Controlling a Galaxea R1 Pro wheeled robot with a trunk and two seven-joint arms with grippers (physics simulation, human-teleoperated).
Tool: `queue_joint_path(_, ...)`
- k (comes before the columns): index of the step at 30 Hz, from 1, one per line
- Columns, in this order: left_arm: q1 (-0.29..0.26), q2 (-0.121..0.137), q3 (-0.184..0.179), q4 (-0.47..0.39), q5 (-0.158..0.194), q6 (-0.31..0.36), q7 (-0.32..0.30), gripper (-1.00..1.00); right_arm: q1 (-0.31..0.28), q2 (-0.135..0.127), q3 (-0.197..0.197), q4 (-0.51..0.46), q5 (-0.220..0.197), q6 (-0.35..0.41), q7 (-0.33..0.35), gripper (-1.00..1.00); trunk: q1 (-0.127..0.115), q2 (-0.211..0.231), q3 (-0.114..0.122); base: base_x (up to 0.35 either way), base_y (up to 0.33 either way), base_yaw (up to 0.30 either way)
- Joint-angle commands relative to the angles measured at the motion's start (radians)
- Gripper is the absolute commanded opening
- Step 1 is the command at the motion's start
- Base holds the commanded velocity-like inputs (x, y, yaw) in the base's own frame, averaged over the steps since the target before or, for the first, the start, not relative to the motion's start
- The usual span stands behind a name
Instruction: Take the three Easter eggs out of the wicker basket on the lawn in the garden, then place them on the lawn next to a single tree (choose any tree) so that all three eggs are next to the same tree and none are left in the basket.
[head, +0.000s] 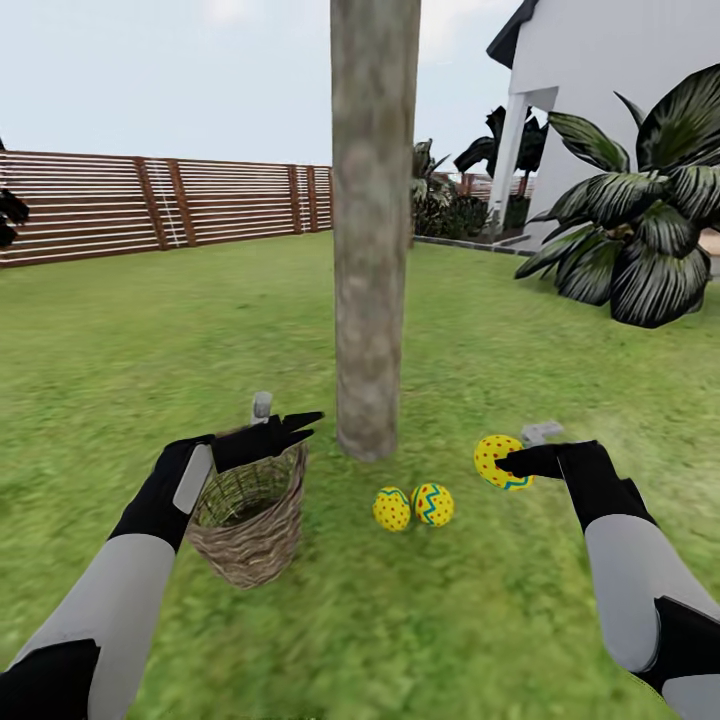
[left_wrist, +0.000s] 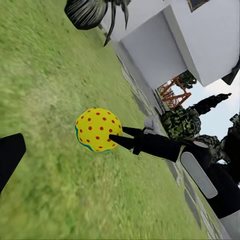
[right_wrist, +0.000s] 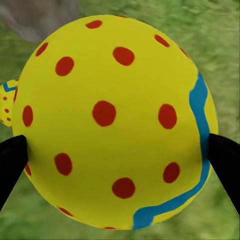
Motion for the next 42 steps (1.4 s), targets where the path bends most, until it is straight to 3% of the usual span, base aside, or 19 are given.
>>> queue_joint_path(1, -0.001, 0.0, 0.001, 0.0, 0.001, 0.005, -0.002, 1.0, 0.0, 0.0, -0.004, -0.002, 0.01, 0.001, 0.009, -1.0, 0.0, 0.0, -0.001, 0.0, -0.333, 0.285)
queue_joint_path(22, -0.001, 0.0, 0.001, 0.002, 0.001, 0.005, -0.002, 1.0, 0.007, 0.001, -0.004, -0.002, 0.01, -0.007, 0.009, -1.0, 0.0, 0.0, -0.001, 0.043, -0.333, 0.285)
queue_joint_path(28, -0.001, 0.0, 0.001, 0.002, 0.001, 0.005, -0.002, 1.0, 0.007, 0.002, -0.004, 0.029, 0.008, -0.048, -0.049, -1.0, 0.0, 0.0, -0.001, 0.159, -0.319, 0.285)
queue_joint_path(34, -0.001, 0.0, 0.001, 0.002, 0.001, 0.005, -0.002, 1.0, 0.007, 0.023, -0.003, 0.114, 0.01, -0.147, -0.231, -1.0, 0.0, 0.0, -0.001, 0.192, -0.296, 0.279)
queue_joint_path(36, -0.001, -0.005, 0.001, 0.002, 0.0, 0.005, -0.002, 1.0, 0.007, 0.038, -0.003, 0.184, 0.013, -0.216, -0.325, -1.0, 0.0, 0.0, -0.001, 0.208, -0.285, 0.131)
queue_joint_path(38, -0.001, -0.008, 0.001, 0.002, -0.001, 0.005, -0.002, 1.0, 0.007, 0.045, -0.004, 0.277, 0.013, -0.29, -0.487, -1.0, 0.0, 0.0, -0.001, 0.218, -0.275, 0.026)
queue_joint_path(42, 0.0, -0.011, 0.001, 0.002, 0.002, 0.005, -0.002, 1.0, 0.009, 0.047, -0.004, 0.377, 0.013, -0.337, -0.611, -1.0, 0.0, 0.0, -0.001, 0.174, -0.184, 0.004)
